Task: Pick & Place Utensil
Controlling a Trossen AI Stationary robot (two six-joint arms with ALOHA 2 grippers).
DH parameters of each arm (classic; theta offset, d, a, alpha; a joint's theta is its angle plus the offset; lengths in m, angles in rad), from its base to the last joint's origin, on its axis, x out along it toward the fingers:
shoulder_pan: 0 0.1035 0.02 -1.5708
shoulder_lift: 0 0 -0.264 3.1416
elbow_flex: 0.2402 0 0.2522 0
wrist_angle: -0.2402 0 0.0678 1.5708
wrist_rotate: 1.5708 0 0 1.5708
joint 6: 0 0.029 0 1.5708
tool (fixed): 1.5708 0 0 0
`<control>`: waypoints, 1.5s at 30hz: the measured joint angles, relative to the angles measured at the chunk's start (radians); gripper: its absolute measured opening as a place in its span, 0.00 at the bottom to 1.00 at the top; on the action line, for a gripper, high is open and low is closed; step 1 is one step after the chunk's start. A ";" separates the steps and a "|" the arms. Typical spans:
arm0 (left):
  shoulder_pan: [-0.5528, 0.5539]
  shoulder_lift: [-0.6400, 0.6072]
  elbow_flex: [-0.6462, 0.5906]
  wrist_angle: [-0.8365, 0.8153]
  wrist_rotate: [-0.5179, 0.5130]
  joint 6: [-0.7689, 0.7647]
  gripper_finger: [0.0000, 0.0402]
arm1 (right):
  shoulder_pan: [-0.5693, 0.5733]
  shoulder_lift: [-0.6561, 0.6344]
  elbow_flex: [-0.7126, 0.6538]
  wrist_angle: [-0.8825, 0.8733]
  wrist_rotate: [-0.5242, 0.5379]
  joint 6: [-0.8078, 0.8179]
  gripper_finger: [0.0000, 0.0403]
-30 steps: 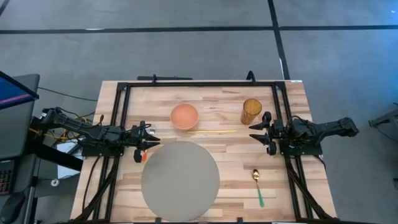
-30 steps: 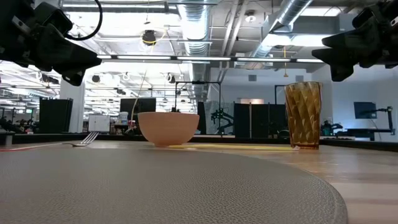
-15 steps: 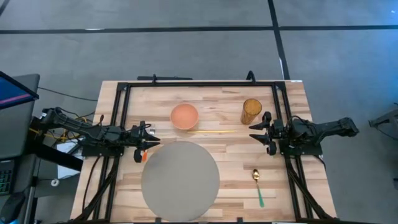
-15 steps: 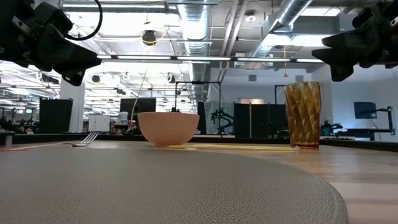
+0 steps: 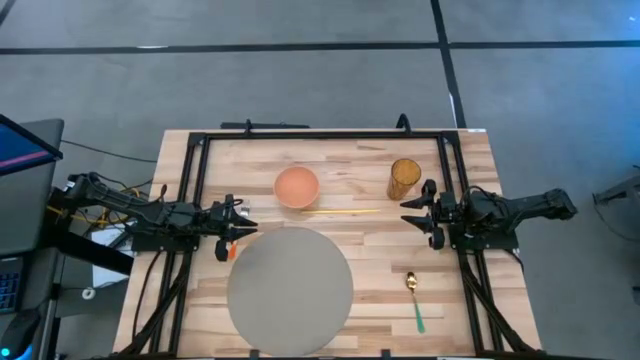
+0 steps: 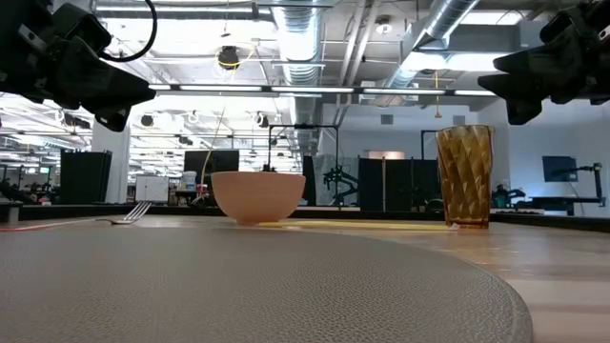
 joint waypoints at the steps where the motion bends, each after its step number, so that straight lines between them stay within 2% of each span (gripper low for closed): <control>1: 0.000 0.000 0.000 0.000 0.000 0.000 0.19 | 0.000 0.000 0.000 0.000 0.000 0.000 0.42; 37: 0.000 0.000 0.000 0.015 0.000 0.000 0.19 | 0.000 0.000 0.000 0.000 0.000 0.000 0.42; 45: 0.002 0.000 0.000 0.083 -0.004 -0.003 0.19 | 0.000 0.000 0.000 0.000 0.000 0.000 0.42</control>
